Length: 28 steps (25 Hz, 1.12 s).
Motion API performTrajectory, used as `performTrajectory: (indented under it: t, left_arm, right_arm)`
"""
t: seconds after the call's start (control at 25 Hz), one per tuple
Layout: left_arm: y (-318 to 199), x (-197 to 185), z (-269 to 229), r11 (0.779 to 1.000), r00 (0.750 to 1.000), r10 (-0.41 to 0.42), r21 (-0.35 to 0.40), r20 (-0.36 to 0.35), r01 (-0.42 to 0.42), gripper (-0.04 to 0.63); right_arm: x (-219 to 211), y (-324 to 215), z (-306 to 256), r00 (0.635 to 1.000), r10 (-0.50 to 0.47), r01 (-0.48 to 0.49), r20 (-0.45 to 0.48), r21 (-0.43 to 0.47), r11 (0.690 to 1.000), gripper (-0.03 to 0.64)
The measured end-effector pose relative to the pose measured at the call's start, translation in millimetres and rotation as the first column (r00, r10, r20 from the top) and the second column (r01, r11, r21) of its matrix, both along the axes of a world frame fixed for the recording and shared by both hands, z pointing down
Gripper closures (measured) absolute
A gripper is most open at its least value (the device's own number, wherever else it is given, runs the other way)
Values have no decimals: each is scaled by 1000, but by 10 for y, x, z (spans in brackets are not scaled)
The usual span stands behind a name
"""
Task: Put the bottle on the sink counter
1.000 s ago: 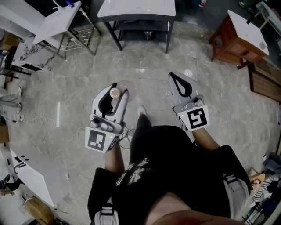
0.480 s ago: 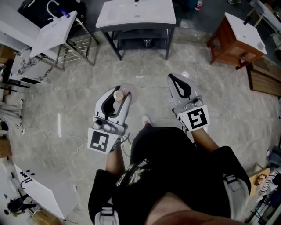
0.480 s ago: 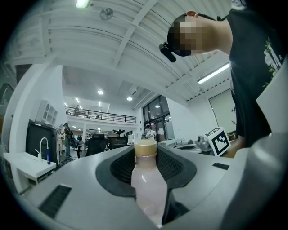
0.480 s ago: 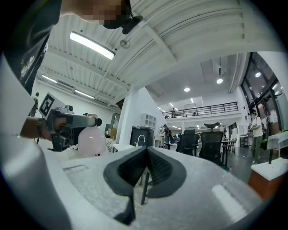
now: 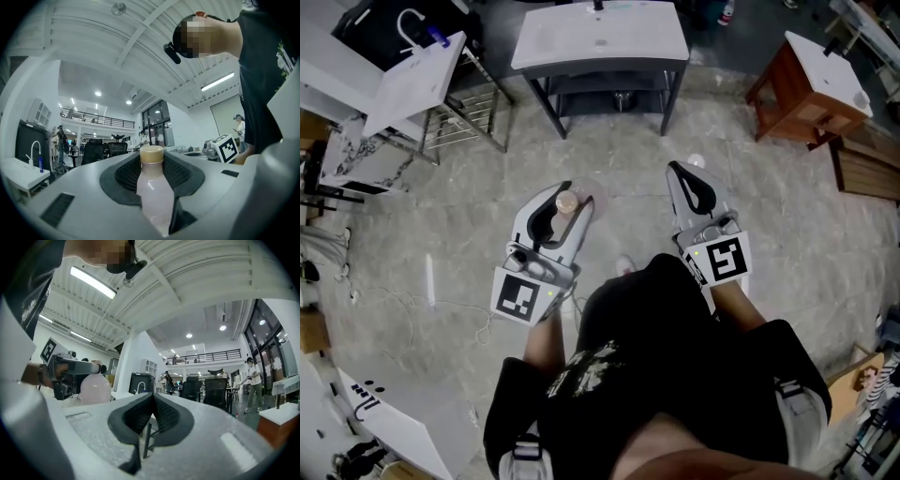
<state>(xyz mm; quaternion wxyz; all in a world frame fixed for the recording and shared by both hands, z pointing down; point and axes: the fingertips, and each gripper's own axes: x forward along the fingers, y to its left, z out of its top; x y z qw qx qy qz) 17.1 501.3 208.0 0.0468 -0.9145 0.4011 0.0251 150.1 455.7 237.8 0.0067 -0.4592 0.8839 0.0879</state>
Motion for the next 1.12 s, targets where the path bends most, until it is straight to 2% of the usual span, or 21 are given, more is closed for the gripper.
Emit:
performTrajectory:
  t: [0.24, 0.52, 0.72, 1.12]
  left_arm:
    - [-194, -101, 77, 1000, 1000, -2, -16, -13, 2, 446]
    - [-561, -202, 114, 999, 1000, -24, -22, -8, 23, 446]
    - [-1003, -257, 35, 999, 998, -53, -10, -22, 53, 446]
    - [-2068, -135, 29, 999, 999, -36, 3, -29, 36, 446]
  right_arm:
    - [-70, -152, 55, 1000, 7, -7, -2, -9, 1000, 621]
    - [-223, -596, 69, 1000, -25, 26, 15, -15, 1000, 621]
    - [-293, -1133, 88, 999, -50, 50, 14, -22, 998, 621]
    - [-270, -2257, 127, 998, -69, 68, -3, -52, 996, 621]
